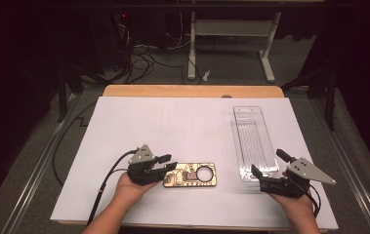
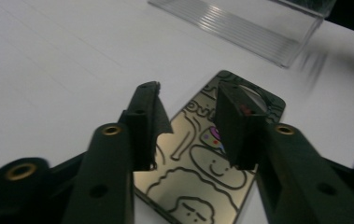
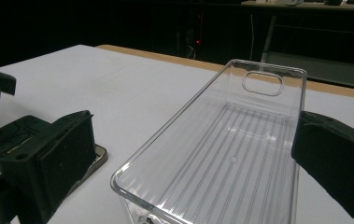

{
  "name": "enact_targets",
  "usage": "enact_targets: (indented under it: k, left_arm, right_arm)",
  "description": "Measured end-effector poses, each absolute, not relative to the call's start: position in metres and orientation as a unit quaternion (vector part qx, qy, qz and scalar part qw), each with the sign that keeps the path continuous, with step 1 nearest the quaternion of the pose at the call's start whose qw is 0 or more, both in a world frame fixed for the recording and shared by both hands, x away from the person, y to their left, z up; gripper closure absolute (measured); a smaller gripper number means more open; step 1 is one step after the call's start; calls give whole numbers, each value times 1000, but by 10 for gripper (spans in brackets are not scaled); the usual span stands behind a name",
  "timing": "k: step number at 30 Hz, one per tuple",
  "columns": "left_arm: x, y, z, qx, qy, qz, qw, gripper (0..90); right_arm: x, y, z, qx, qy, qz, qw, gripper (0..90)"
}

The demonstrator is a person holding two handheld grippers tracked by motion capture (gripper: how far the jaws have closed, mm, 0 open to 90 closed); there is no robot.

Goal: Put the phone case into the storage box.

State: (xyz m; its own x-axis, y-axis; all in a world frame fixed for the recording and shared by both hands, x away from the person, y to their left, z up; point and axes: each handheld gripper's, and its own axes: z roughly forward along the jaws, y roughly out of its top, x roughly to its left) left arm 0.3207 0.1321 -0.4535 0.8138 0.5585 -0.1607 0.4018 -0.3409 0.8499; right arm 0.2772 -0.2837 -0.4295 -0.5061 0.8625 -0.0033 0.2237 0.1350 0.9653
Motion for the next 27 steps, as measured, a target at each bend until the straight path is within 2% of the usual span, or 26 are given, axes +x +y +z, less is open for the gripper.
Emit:
enact_targets:
  k: [3,8,18,27]
  left_arm:
    - [316,119,-455,820,287,66,491,769]
    - [308,92,-455,828,272,47,488,894]
    - [297,26,-467,878,206,26,432,898]
    - [301,7,-476,897,214,35,385,899]
  right_arm:
    - [277,-284,-429,394,689,527,303,4]
    - [277,-285,-429,392,689,528,306,4]
    - [276,-288,-426,399,678,535,309,5]
    - [274,-289,-424,398,673,542,308,12]
